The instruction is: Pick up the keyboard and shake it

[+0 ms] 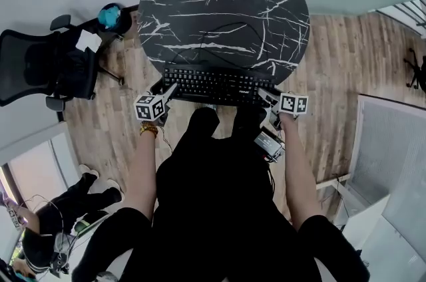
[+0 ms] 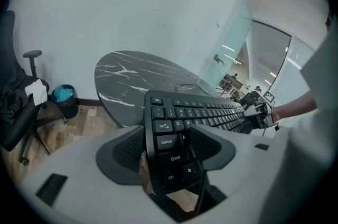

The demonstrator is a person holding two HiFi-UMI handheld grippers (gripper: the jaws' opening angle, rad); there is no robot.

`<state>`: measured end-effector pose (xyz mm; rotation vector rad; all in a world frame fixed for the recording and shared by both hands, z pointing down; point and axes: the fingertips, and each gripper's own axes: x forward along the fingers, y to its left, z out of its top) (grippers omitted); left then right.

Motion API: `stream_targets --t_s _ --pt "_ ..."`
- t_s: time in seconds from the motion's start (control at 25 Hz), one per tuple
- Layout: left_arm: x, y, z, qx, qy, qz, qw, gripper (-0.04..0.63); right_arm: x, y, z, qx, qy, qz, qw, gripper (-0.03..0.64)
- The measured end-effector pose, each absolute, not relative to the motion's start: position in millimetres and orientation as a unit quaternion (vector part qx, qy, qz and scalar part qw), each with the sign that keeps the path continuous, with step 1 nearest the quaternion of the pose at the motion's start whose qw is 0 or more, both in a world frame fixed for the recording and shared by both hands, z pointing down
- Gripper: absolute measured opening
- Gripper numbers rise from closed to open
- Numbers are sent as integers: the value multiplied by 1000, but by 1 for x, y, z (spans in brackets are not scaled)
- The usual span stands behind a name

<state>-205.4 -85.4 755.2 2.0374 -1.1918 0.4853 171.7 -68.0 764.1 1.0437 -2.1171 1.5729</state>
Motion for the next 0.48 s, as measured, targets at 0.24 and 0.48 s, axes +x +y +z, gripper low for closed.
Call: stream_targets --t_s 0.24,0.48 --pt "-205 -85 765 778 -467 200 369 262 176 -72 776 385 -725 549 158 232" --pt "-202 -82 774 772 -467 211 376 262 179 -70 785 397 -715 551 168 235"
